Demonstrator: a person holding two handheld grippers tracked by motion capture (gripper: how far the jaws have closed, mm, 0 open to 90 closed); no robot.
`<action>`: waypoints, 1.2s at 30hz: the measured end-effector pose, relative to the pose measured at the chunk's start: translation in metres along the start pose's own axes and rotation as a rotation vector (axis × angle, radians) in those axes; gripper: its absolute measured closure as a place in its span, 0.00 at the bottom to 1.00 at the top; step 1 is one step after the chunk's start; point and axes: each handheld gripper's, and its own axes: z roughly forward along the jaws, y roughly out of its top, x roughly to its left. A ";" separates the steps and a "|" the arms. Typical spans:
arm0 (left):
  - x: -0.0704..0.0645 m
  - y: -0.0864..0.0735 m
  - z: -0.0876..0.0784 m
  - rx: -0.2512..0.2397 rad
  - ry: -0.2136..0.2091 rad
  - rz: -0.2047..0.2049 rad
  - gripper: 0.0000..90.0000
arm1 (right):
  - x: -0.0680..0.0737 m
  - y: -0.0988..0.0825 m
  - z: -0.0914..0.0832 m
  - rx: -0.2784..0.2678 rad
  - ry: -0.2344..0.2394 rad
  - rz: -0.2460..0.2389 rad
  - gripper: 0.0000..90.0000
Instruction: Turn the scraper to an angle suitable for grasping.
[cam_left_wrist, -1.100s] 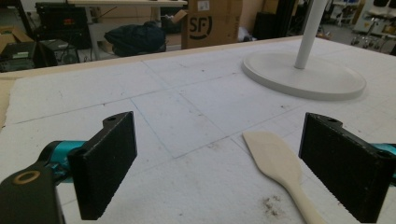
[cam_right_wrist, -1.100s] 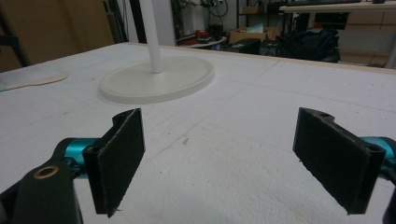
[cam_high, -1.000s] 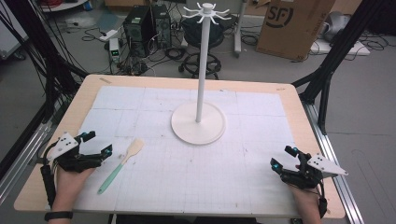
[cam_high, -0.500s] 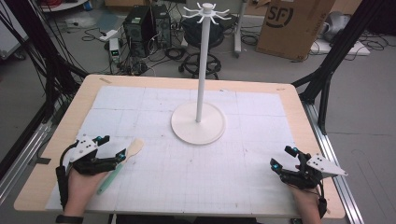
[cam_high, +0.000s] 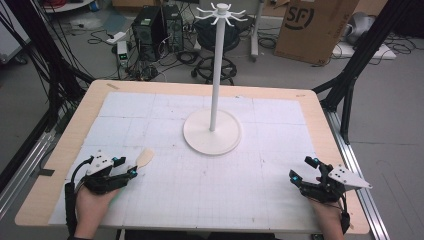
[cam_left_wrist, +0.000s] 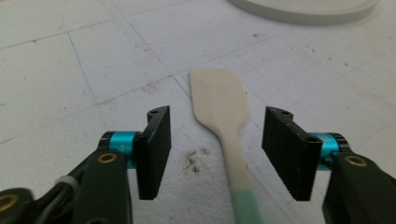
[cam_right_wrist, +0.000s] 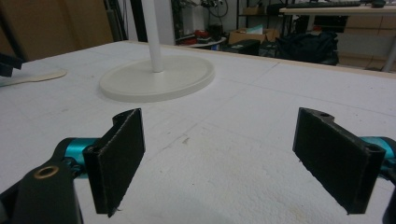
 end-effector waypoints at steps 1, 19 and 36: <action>-0.002 0.000 0.000 0.012 0.003 0.013 0.55 | 0.000 0.000 0.000 0.001 0.000 0.001 0.17; -0.009 0.002 0.009 0.107 -0.007 0.014 0.88 | 0.000 0.000 0.000 -0.006 0.001 0.003 0.17; -0.013 0.024 0.006 0.042 -0.105 0.042 0.90 | -0.001 0.000 0.000 -0.009 -0.004 0.009 0.17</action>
